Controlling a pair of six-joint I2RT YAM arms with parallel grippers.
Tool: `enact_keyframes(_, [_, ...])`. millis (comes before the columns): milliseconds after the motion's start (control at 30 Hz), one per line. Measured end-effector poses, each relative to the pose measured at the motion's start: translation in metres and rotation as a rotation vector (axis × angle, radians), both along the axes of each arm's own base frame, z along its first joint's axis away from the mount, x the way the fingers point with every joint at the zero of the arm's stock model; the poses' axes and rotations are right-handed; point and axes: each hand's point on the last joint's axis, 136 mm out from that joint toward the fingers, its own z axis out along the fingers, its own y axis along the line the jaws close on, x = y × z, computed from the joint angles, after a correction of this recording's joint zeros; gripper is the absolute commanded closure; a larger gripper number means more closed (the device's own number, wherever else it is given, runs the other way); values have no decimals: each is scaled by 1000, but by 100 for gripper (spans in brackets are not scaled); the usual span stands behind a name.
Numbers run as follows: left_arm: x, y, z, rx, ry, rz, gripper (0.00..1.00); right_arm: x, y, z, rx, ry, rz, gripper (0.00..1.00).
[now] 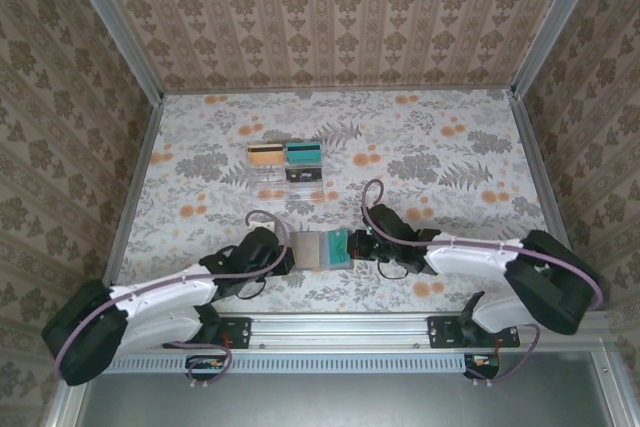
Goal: Take the credit cards out of the card holder
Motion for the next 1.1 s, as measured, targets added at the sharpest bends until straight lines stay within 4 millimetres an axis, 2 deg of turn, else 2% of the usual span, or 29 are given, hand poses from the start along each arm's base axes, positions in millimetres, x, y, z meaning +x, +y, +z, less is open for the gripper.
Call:
enact_keyframes(133, [3,-3,24,-51,-37,3,48,-1,0,39,66,-93,24,100])
enact_keyframes(233, [9,-9,49,-118,-76,-2,43,-2,-1,67,114,-166,41,100])
enact_keyframes(367, [16,-23,82,-232,-113,-25,41,-3,-4,97,171,-247,57,100])
enact_keyframes(500, [20,-39,107,-347,-136,-60,43,-4,-6,117,222,-295,73,100])
enact_keyframes(733, [23,-64,133,-468,-150,-136,47,-2,-5,134,287,-336,87,100])
enact_keyframes(900, [22,-72,146,-527,-168,-162,55,-1,-8,130,303,-329,87,100])
enact_keyframes(1100, [24,-83,161,-607,-191,-192,59,-1,-8,128,358,-316,82,100])
